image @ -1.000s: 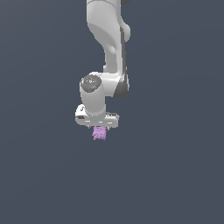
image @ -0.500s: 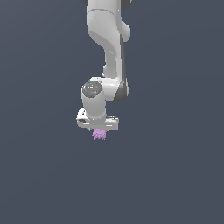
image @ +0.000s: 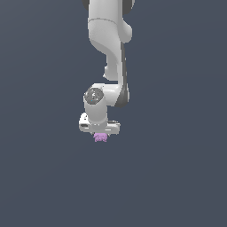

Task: Pick up the object and move it to a goal position.

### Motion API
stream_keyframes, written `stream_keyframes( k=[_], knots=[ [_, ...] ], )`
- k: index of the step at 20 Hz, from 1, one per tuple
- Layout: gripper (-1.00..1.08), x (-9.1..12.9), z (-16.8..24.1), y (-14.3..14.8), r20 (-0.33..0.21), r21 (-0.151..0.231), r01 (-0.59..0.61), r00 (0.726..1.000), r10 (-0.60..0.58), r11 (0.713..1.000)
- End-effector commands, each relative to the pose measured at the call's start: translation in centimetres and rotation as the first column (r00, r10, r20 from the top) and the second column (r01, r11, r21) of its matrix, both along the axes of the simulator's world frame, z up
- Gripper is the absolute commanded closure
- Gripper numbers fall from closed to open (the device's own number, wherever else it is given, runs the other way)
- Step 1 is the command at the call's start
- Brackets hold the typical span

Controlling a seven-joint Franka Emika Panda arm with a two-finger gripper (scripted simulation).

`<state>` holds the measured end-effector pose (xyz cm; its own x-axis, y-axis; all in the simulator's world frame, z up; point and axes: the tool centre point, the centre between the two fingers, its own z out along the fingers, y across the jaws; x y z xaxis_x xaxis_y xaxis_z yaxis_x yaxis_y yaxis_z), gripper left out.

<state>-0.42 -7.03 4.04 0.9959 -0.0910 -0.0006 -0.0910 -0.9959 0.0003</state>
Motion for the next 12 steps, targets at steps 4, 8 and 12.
stream_keyframes(
  k=[4, 8, 12],
  knots=[
    [1.08, 0.03, -0.08, 0.04, 0.000, 0.000, -0.001, 1.000, 0.001, 1.000],
    [1.08, 0.03, -0.08, 0.04, 0.000, 0.000, -0.001, 1.000, 0.001, 1.000],
    [1.08, 0.00, 0.24, -0.09, 0.002, 0.000, 0.001, 1.000, -0.001, 1.000]
  ],
)
